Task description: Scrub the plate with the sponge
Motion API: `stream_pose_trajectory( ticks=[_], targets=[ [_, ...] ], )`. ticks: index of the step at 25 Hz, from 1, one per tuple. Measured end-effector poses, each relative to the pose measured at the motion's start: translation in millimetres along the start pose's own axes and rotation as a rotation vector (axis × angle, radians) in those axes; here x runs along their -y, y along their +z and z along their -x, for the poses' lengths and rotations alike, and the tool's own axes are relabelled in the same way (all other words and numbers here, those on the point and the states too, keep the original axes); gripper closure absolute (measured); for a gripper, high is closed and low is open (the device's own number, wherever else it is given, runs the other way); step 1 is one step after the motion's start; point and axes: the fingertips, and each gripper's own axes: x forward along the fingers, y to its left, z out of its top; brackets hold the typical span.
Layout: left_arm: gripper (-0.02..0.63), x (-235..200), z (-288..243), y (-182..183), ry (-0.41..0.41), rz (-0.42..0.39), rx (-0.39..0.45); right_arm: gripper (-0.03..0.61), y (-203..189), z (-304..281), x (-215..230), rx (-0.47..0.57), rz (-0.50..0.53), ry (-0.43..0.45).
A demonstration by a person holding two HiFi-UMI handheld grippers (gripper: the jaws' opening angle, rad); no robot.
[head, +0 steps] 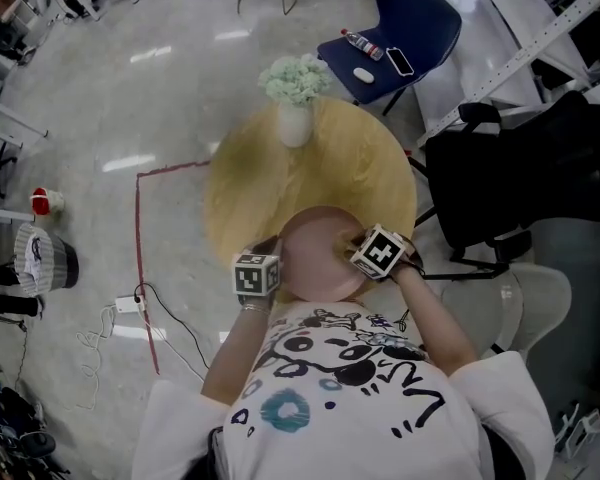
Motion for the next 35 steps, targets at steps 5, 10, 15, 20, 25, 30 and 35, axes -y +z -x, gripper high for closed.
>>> stream_pose_trajectory(
  ticks=[5,10,15,20,25,30,35],
  targets=[
    [0.589,0,-4,3,0.018,-0.028,0.002,0.451,-12,-8,-47,-0.015,0.042,0.140],
    [0.589,-1,-3,1,0.030,-0.005,-0.003,0.451,2,-23,-97,0.001,0.093,0.249],
    [0.589,0,-1,1,0.032,0.084,0.013,0.451,35,-36,-117,0.032,0.144,0.239],
    [0.589,0,2,-3,0.030,0.152,0.028,0.451,64,-40,-104,0.086,0.124,0.184],
    [0.589,-5,4,-5,0.038,0.177,0.043,0.451,81,-43,-84,0.087,0.149,0.150],
    [0.588,-11,7,-4,0.039,0.222,0.065,0.453,94,-46,-68,0.141,0.133,0.091],
    [0.588,-12,5,-2,0.037,0.248,0.092,0.456,105,-41,-48,0.140,0.143,0.062]
  ],
)
